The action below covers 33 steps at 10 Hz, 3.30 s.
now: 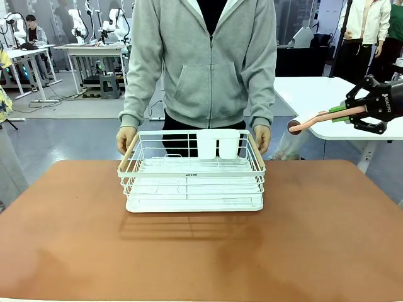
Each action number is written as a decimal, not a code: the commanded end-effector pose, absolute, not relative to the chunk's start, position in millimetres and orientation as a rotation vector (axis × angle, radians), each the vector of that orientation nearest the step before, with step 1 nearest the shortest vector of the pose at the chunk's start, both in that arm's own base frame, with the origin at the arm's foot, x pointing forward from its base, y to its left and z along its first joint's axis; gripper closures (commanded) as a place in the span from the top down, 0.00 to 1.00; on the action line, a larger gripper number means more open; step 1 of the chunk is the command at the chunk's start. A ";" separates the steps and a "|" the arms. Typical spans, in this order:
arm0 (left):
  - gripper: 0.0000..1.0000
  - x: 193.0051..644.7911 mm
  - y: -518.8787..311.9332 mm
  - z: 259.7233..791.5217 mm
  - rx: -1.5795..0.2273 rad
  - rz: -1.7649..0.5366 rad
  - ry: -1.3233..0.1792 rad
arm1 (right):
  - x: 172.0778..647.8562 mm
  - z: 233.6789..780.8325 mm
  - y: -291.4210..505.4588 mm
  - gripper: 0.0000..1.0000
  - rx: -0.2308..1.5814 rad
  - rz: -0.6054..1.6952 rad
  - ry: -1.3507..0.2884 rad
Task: Clean the table.
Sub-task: Clean the table with the Lint Roller when the human lifts the Dish drying rack.
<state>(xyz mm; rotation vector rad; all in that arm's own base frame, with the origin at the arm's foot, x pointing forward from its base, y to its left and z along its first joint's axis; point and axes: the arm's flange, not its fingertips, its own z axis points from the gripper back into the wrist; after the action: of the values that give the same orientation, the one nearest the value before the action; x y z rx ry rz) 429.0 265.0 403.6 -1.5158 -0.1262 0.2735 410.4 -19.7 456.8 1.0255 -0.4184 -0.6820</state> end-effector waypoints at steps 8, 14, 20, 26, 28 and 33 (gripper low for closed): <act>1.00 424.3 265.9 404.6 -1.514 0.259 -0.123 | 411.2 457.9 -16.5 0.00 1.025 -0.677 -0.418; 1.00 424.3 265.9 404.6 -1.514 0.259 -0.123 | 411.2 457.9 -16.5 0.00 1.025 -0.677 -0.418; 1.00 424.3 265.9 404.6 -1.514 0.259 -0.123 | 400.7 492.0 -17.6 0.21 0.909 -0.482 -0.379; 1.00 424.3 265.9 404.6 -1.514 0.259 -0.123 | 511.6 463.8 83.4 0.21 0.642 -0.004 -0.110; 1.00 424.3 265.9 404.6 -1.514 0.259 -0.123 | 511.4 428.5 92.6 0.21 0.732 -0.039 -0.151; 1.00 424.3 265.9 404.6 -1.514 0.259 -0.123 | 519.2 407.2 95.3 0.21 0.730 -0.057 -0.092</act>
<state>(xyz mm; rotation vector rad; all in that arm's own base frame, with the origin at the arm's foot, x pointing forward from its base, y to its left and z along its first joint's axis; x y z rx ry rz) 429.0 265.0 403.6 -1.5164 -0.1263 0.2731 519.3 93.1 406.6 0.7369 -0.0934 -0.0651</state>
